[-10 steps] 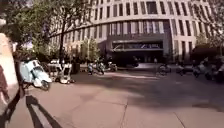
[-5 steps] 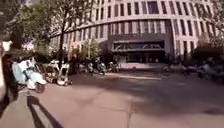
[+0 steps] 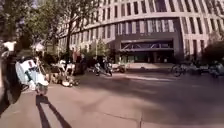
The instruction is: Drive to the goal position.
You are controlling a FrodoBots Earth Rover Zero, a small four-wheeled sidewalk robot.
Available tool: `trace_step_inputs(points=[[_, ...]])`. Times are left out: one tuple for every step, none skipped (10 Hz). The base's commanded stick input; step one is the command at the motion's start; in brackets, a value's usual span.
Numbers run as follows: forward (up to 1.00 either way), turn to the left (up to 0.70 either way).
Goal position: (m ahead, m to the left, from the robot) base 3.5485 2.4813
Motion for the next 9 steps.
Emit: trace_step_inputs(points=[[0.45, 0.00], [0.45, 0.00], [0.45, 0.00], [0.45, 0.00], [0.45, 0.00], [0.45, 0.00], [0.45, 0.00], [0.45, 0.00], [0.45, 0.00]])
